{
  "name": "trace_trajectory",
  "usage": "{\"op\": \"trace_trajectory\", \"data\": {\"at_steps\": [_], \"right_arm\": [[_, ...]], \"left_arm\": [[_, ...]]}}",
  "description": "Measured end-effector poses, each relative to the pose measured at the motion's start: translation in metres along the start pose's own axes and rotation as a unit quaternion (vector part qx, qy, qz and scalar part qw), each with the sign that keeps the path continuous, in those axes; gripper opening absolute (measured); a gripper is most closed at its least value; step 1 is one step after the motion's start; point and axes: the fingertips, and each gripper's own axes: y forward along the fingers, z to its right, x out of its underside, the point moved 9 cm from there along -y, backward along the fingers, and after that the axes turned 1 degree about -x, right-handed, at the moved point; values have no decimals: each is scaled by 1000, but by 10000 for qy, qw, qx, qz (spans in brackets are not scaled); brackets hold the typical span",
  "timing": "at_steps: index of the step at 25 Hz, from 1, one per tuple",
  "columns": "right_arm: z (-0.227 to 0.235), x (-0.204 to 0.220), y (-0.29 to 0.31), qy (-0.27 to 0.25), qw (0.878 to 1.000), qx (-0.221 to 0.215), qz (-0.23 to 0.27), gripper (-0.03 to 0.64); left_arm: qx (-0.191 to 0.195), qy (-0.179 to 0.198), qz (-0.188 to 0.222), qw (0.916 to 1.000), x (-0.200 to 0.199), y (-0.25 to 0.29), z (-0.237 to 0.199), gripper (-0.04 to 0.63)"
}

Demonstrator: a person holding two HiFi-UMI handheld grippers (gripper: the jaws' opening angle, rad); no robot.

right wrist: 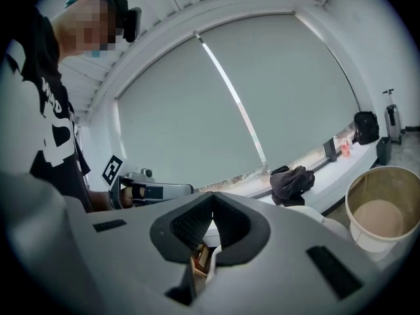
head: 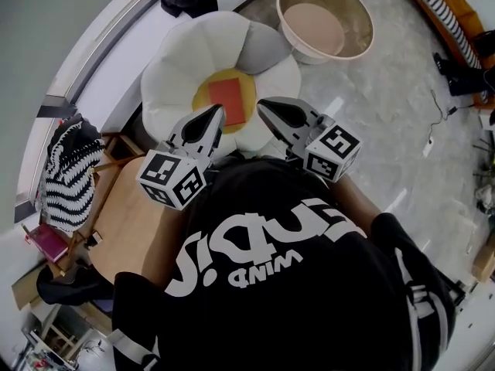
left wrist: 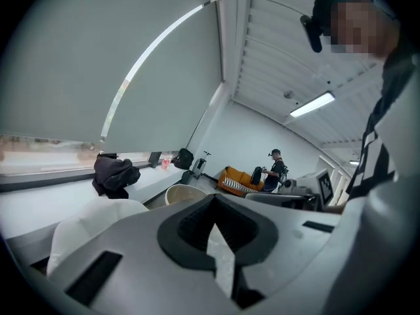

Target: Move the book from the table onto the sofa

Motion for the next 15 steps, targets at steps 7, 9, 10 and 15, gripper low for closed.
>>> {"op": "trace_trajectory", "data": {"at_steps": [7,9,10,15], "right_arm": [[-5,-1,0,-259,9991,-128,296,2],[-6,-1,0,-298,9988,-111,369,2],[-6,-1,0,-314,9986,-96,409,2],[-6,-2,-1,-336,9977,20,586,2]], "left_arm": [[282,611,281,9973,-8,-2,5,9],[351,711,365,9962,-9,-3,5,9],[377,750,414,9956,-9,-3,5,9],[377,910,618,9932,-11,-10,1,9]]}}
